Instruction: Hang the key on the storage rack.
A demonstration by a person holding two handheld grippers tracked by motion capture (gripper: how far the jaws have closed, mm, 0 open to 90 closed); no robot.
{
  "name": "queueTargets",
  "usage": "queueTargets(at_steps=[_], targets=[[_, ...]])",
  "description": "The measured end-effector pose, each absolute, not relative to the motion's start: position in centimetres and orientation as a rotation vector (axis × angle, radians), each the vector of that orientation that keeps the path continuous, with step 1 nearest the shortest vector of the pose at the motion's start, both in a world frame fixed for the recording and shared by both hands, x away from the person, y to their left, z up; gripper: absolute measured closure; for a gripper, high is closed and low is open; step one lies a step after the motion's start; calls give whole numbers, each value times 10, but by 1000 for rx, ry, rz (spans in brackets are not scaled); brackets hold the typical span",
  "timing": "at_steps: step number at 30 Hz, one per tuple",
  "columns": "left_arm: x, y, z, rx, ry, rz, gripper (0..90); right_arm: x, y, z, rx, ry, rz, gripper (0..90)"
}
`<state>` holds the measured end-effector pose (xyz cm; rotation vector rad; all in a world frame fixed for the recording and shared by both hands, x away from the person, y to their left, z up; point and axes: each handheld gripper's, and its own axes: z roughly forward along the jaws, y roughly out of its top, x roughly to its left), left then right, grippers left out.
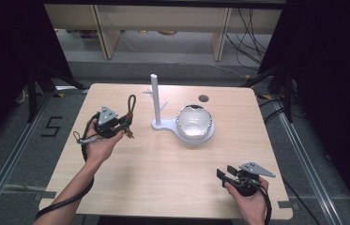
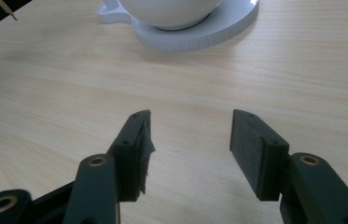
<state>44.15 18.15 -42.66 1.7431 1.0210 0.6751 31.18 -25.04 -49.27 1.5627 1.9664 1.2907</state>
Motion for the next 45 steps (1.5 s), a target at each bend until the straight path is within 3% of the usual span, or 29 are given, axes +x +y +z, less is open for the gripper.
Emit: queueTargets(at_steps=[45], targets=[[464,162,-416,1767,1011,732,778,313,-255,-492,1507,1979,1269,492]])
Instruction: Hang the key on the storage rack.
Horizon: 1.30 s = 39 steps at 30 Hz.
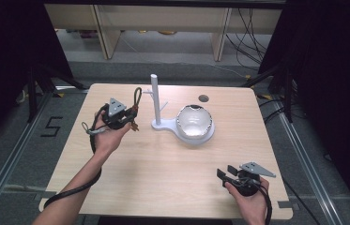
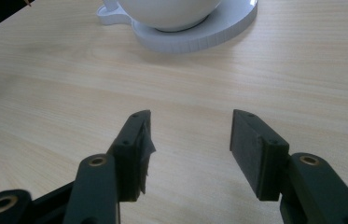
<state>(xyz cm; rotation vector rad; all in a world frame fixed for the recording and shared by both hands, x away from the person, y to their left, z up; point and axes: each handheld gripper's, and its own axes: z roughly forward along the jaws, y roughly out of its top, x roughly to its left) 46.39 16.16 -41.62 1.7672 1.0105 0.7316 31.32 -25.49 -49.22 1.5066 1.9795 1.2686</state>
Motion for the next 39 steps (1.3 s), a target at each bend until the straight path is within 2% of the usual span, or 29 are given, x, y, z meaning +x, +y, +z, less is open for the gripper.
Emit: queueTargets(at_steps=[19,39], targets=[[466,152,-413,1773,994,754,777,311,-253,-491,1569,1981,1264,492],[457,144,-410,1814,899,878,775,314,-255,-493,1509,1987,1276,491]])
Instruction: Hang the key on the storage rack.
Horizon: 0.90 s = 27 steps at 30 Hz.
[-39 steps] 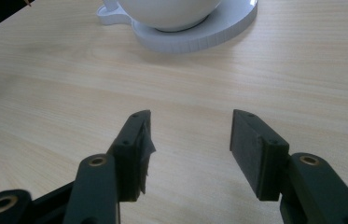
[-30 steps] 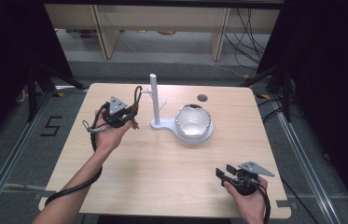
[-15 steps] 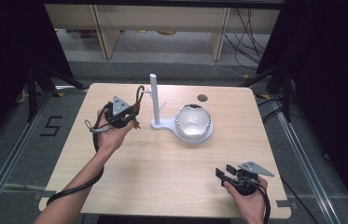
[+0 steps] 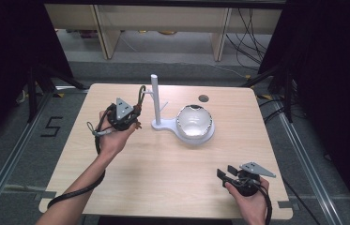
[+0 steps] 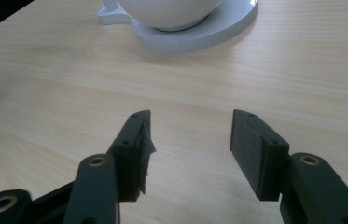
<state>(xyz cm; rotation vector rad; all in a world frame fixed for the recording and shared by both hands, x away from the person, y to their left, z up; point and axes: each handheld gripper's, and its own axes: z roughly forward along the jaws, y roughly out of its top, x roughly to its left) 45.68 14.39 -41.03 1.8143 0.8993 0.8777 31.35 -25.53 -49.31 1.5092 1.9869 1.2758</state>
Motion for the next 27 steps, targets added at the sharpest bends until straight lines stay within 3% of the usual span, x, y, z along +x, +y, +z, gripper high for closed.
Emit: queueTargets(at_steps=[27], targets=[[457,128,-408,1879,841,941,776,314,-259,-494,1514,1980,1284,491]])
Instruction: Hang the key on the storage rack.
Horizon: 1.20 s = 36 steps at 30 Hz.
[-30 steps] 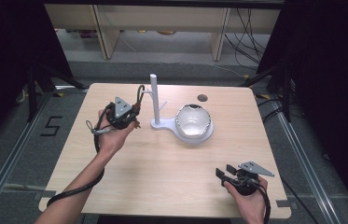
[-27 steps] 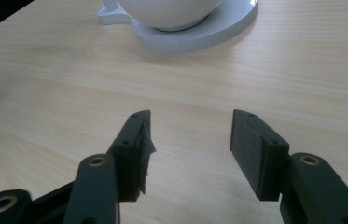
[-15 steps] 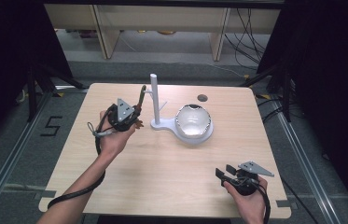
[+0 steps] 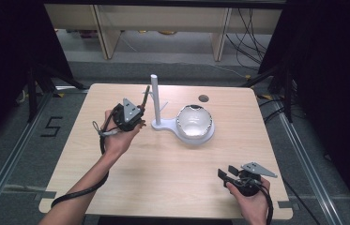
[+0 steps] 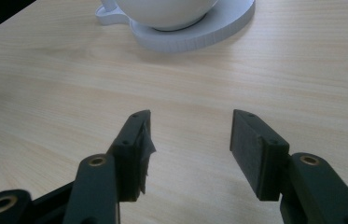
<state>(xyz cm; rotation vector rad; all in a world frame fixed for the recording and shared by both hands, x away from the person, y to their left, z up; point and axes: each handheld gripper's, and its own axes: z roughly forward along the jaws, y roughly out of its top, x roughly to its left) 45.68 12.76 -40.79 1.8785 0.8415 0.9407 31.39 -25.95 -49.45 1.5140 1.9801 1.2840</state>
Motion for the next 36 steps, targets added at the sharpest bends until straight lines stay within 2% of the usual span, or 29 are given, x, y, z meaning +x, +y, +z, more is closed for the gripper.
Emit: queueTargets(at_steps=[1,24,36], targets=[[457,126,-408,1878,841,943,775,311,-256,-493,1588,1959,1298,491],[465,116,-419,1899,845,907,771,312,-260,-492,1525,1964,1290,491],[473,111,-430,1881,875,845,760,312,-260,-493,1529,1974,1274,491]])
